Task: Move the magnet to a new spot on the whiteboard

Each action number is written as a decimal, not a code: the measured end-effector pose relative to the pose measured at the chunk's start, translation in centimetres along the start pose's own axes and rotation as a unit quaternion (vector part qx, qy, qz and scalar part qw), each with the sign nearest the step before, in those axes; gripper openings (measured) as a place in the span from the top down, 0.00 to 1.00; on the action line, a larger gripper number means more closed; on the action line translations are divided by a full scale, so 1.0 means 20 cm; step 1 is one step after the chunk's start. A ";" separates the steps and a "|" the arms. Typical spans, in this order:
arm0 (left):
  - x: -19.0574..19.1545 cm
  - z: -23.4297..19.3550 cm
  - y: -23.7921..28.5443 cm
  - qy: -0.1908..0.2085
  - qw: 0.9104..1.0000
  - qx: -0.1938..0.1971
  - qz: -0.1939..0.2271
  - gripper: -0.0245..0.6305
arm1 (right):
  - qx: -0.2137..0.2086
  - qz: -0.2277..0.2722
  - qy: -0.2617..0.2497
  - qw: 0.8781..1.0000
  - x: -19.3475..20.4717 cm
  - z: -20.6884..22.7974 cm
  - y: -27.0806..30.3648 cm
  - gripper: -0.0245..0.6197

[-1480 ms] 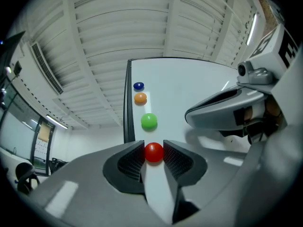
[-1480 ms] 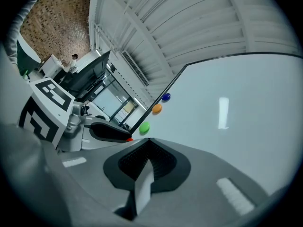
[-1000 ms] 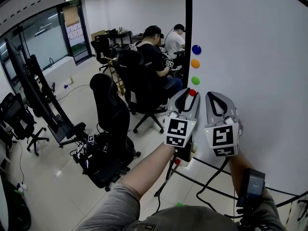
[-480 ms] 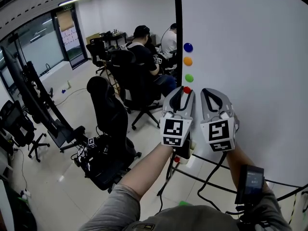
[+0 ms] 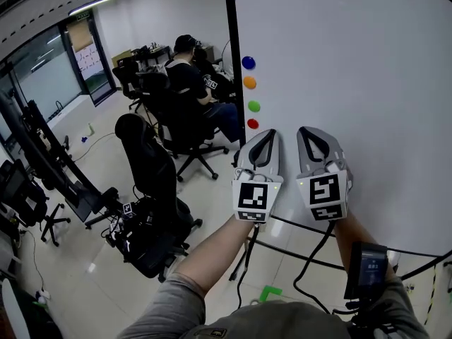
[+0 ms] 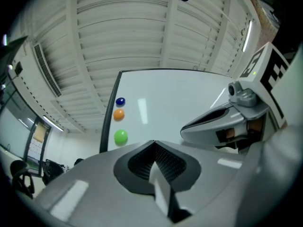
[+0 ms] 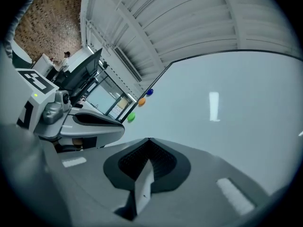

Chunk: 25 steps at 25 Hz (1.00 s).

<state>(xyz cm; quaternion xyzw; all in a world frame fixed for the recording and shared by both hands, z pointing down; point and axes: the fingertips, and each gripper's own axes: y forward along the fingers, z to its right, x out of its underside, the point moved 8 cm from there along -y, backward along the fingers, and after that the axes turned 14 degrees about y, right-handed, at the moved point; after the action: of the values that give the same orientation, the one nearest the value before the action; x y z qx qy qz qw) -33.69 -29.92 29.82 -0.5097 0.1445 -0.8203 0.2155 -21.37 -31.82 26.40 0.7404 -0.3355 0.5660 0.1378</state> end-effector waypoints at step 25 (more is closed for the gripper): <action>-0.89 1.62 -0.11 -0.083 0.985 0.148 -0.001 0.96 | 0.122 -0.043 0.063 0.990 0.15 0.89 -1.67 0.95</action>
<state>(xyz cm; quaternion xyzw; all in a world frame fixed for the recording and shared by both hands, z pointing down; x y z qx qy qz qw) 1.93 -19.76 31.31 -0.5384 0.0023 -0.7878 0.2992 14.16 -18.64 29.27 0.7281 -0.2227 0.6418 0.0914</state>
